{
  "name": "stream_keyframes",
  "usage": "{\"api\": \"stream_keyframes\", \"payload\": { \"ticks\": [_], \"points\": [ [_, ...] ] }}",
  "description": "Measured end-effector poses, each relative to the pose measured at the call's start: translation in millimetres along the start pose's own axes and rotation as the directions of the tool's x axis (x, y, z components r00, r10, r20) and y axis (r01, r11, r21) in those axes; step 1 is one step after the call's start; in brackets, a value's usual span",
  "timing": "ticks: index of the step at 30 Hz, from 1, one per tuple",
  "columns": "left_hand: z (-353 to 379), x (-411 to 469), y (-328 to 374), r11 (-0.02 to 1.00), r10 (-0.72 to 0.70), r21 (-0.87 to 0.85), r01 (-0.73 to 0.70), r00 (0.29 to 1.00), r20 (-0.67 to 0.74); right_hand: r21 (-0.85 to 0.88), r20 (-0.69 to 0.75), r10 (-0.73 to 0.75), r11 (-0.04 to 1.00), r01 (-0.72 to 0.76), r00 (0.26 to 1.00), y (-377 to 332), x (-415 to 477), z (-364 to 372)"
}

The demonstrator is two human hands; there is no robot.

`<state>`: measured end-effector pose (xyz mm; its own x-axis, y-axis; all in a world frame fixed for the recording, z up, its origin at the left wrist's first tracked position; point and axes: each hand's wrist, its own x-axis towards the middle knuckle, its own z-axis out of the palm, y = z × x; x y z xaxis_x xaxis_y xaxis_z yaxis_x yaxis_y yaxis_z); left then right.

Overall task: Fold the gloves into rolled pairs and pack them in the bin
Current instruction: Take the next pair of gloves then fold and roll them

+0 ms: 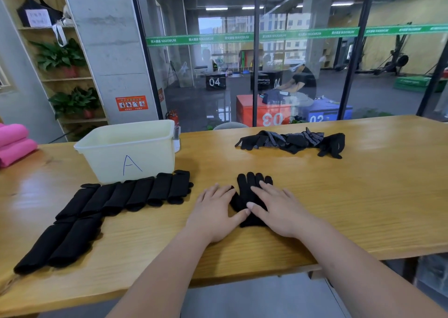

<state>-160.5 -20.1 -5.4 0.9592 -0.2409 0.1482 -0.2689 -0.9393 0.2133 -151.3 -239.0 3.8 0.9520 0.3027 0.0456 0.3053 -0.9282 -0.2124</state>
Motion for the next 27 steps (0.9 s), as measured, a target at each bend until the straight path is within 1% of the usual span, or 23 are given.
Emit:
{"api": "stream_keyframes", "payload": {
  "ticks": [1,2,3,5,7,8,9,11,12,14,17,20,23,27],
  "points": [
    [0.7,0.4,0.1,1.000,-0.004,0.001,0.004,1.000,0.014,-0.005,0.009,-0.002,1.000,0.002,1.000,0.6,-4.8,3.1],
    [1.1,0.9,0.0,1.000,-0.009,-0.002,0.009,1.000,0.023,-0.001,-0.022,0.002,1.000,-0.002,1.000,1.4,-8.4,6.8],
    [1.2,1.3,-0.2,1.000,-0.013,-0.008,0.013,1.000,0.018,0.009,-0.088,0.006,1.000,-0.006,0.996,2.3,-10.2,9.7],
    [-0.5,-0.5,-0.7,0.999,-0.003,-0.037,0.002,0.999,-0.047,0.030,-0.234,0.003,1.000,0.004,0.972,3.3,-13.4,11.0],
    [-3.2,-5.6,-0.6,0.995,0.063,-0.065,-0.073,0.988,-0.143,0.055,-0.310,-0.011,0.998,0.030,0.951,3.8,-17.9,8.9],
    [-4.2,-8.3,-0.4,0.991,0.104,-0.068,-0.117,0.981,-0.166,0.071,-0.310,-0.012,0.997,0.036,0.951,3.9,-19.8,7.8],
    [-5.0,-10.3,0.3,0.987,0.133,-0.074,-0.146,0.978,-0.158,0.086,-0.287,-0.006,0.996,0.032,0.958,3.6,-21.3,7.2],
    [-5.5,-11.4,1.0,0.984,0.131,-0.102,-0.143,0.985,-0.112,0.097,-0.242,0.018,0.995,0.006,0.970,2.7,-22.1,7.2],
    [-5.4,-11.0,0.9,0.985,0.117,-0.114,-0.129,0.987,-0.109,0.091,-0.253,0.026,0.996,-0.002,0.967,2.6,-22.2,7.5],
    [-5.4,-10.9,1.0,0.984,0.116,-0.114,-0.135,0.981,-0.154,0.094,-0.318,0.021,0.996,0.009,0.948,3.1,-23.6,6.3],
    [-6.4,-14.1,1.1,0.971,0.186,-0.104,-0.217,0.951,-0.249,0.158,-0.402,-0.028,0.982,0.100,0.915,6.1,-29.3,2.0],
    [-5.9,-16.4,0.6,0.958,0.235,-0.105,-0.268,0.939,-0.253,0.165,-0.364,-0.045,0.980,0.112,0.930,6.5,-31.1,1.5],
    [-4.4,-15.4,0.1,0.958,0.193,-0.167,-0.235,0.953,-0.233,0.126,-0.358,-0.028,0.989,0.077,0.933,4.6,-29.7,2.3],
    [-2.6,-14.5,-0.2,0.968,0.157,-0.158,-0.195,0.961,-0.227,0.094,-0.375,-0.057,0.991,0.099,0.925,5.0,-30.1,2.9]
  ]
}}
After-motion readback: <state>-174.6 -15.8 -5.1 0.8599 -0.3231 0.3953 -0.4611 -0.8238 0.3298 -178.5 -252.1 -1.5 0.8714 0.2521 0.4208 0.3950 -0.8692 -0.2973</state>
